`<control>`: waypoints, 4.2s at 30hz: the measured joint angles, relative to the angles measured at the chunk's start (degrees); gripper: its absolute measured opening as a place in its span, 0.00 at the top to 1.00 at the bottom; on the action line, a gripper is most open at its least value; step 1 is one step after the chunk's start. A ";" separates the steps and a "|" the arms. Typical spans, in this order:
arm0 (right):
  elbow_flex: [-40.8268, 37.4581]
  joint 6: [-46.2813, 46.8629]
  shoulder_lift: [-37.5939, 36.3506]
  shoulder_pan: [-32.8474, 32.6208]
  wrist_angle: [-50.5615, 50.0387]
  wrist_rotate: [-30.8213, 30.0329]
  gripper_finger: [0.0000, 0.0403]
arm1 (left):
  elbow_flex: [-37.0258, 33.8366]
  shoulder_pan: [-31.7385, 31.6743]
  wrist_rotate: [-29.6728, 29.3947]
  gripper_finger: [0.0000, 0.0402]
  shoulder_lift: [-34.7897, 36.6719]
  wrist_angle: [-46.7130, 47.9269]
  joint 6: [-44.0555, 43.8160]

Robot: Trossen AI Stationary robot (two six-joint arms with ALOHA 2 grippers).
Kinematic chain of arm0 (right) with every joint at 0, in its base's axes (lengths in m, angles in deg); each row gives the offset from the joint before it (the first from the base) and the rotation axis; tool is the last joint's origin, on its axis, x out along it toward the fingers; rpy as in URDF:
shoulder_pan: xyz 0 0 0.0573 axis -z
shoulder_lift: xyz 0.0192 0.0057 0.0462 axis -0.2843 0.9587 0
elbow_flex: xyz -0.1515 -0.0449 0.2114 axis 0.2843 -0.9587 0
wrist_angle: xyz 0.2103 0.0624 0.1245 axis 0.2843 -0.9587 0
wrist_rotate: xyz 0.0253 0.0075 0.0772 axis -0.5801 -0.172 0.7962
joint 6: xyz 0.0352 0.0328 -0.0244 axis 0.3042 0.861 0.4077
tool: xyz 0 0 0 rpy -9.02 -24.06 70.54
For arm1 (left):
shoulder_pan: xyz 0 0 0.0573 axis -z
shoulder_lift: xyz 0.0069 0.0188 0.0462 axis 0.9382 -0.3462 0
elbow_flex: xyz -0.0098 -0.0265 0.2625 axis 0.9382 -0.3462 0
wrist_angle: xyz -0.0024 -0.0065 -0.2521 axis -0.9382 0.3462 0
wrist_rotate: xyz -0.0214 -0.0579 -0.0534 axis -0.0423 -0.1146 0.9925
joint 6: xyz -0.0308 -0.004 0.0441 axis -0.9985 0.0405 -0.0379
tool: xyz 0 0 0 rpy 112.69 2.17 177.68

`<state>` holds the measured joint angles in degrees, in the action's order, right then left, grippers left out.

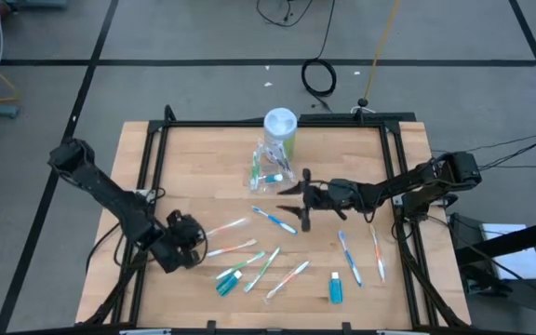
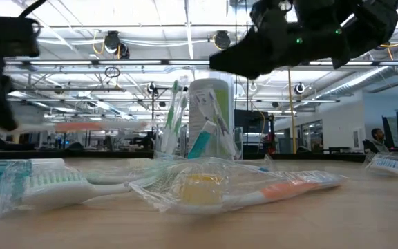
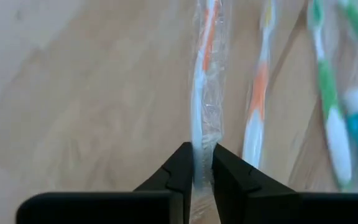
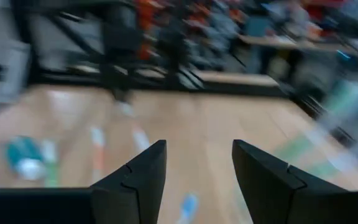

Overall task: Pick & Place toothbrushing station
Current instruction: Put the orange toothbrush into the transparent organizer

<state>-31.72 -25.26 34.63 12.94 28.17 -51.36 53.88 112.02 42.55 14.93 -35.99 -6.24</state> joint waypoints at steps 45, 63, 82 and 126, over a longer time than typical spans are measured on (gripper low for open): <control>10.10 -42.02 0.00 3.30 -15.81 3.65 0.57 | 0.15 -33.72 32.23 0.87 1.42 -44.02 13.73; 10.05 -42.88 0.04 3.24 -21.08 3.84 0.90 | 0.15 -37.60 32.72 0.87 1.46 -43.69 17.75; 10.08 -39.37 0.00 3.13 -25.05 3.91 0.88 | 0.15 -43.11 35.39 0.66 1.40 -44.57 26.95; -0.95 -11.14 1.91 6.90 22.09 27.76 0.97 | 0.13 -44.71 37.03 0.55 -9.03 -80.04 79.86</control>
<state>-32.67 -36.39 36.54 19.84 50.26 -23.60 54.01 67.31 79.58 5.90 -116.03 73.61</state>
